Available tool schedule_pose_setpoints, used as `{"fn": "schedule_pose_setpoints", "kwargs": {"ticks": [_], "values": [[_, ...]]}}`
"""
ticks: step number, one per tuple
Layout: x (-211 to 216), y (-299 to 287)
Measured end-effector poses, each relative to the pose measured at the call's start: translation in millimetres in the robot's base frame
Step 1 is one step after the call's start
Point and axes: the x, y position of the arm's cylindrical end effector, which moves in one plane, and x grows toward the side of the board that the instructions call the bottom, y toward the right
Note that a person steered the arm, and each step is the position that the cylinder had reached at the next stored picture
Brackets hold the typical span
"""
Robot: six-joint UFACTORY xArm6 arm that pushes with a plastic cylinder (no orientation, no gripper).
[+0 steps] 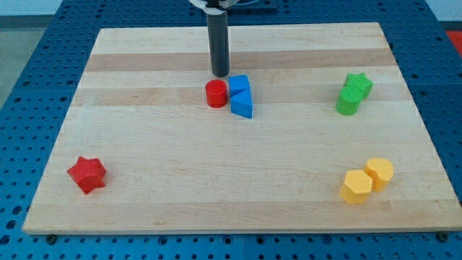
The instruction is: Move the red circle diagonal to the red star
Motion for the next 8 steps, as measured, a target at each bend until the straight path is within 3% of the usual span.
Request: {"fn": "schedule_pose_setpoints", "kwargs": {"ticks": [8], "values": [[117, 8]]}}
